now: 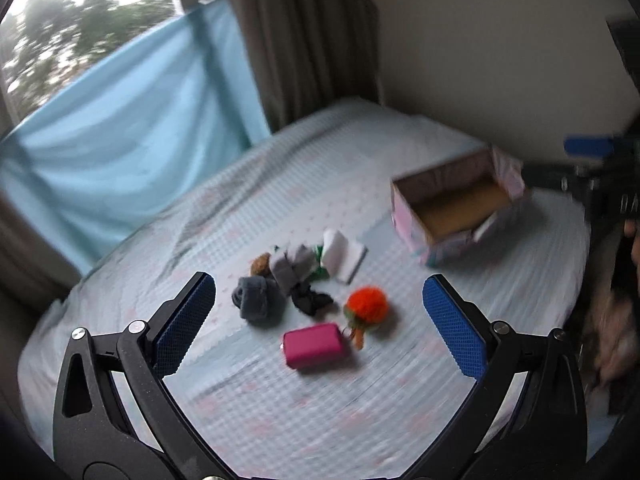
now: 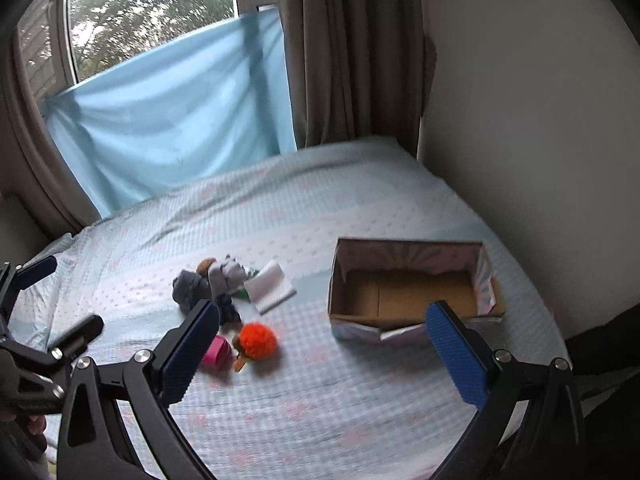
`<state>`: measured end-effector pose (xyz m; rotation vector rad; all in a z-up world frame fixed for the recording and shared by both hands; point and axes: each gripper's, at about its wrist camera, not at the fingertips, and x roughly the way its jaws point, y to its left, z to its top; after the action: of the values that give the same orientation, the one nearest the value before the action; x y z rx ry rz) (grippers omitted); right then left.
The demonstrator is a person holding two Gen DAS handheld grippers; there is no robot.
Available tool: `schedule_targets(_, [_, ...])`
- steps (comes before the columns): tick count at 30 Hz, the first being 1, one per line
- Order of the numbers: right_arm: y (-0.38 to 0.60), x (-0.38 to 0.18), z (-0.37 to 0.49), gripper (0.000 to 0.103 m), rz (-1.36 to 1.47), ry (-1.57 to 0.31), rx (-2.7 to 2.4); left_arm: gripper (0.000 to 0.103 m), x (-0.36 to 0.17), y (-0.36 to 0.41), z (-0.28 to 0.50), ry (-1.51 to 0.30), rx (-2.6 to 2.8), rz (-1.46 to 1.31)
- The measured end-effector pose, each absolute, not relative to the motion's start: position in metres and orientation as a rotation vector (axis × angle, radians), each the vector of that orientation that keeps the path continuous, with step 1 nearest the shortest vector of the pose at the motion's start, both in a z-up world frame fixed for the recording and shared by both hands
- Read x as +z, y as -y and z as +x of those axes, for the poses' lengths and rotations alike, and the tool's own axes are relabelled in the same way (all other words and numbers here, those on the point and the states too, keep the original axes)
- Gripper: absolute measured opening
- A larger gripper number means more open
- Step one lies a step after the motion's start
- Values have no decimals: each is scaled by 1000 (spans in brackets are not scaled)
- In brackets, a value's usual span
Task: Organize soft objects
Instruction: 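Grasp the pink pouch with the left tool while the right tool grasps the orange pompom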
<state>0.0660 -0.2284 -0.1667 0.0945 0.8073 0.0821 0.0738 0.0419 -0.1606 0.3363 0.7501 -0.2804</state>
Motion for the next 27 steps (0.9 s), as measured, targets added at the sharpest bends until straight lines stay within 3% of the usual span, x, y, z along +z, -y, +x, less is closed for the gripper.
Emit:
schedule_targets(10, [169,-240,101,103,99,-896,24,103,-277,-80,130,-832,-564,534])
schedule_targets(21, [121,-357,166,103,69,-1088,101,102,-406,-76,176,-917,-880,799])
schedule_targets(27, [104,-412,190,99,52,-1174,159,102,-444,-72,183,-964,-991,831])
